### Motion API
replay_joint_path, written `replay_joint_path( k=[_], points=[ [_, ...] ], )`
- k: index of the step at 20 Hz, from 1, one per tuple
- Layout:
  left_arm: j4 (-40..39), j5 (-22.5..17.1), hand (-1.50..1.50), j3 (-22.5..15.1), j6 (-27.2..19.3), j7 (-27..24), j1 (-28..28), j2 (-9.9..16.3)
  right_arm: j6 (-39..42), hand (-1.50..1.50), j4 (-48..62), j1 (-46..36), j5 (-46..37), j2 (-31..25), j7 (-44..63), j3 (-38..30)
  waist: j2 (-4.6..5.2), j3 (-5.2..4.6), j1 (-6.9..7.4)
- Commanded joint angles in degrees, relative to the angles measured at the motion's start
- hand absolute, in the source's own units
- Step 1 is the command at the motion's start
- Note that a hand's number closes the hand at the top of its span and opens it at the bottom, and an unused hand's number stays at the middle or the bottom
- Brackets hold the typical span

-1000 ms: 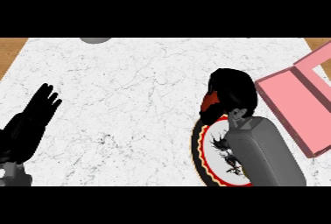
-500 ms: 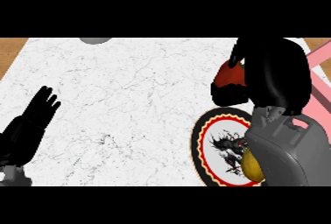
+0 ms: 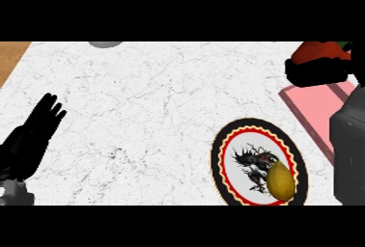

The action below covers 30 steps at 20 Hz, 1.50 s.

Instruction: Pick the bell pepper from the plate and place it in the cardboard box

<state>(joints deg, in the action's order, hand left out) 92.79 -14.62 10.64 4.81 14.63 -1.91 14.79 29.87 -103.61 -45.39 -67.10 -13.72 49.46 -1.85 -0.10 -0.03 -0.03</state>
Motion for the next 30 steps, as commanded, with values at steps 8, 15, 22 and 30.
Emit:
replay_joint_path(
  k=[8,15,22,30],
  points=[
    [2.4,1.1,0.0,0.1,-1.2,3.4,-1.9,-0.6,-5.2,1.5,4.8,8.0,3.6,-9.1,-12.1,-8.3,0.09,0.04,0.01],
    [-0.5,0.6,0.0,1.8,1.9,-0.2,0.0,-0.2,-17.2,1.5,16.6,11.5,3.4,-8.5,-20.0,-9.4,0.21,0.03,0.26],
    [2.3,0.3,0.0,1.8,0.3,1.8,-0.6,-1.1,-15.1,1.5,26.6,14.6,11.2,-9.2,-25.3,-15.6,0.2,0.05,0.24],
    [2.4,3.3,0.0,-0.1,-0.3,1.0,0.4,-2.9,-19.4,-1.5,30.3,18.4,13.9,-6.9,-27.3,-16.7,0.1,0.03,0.09]
  ],
)
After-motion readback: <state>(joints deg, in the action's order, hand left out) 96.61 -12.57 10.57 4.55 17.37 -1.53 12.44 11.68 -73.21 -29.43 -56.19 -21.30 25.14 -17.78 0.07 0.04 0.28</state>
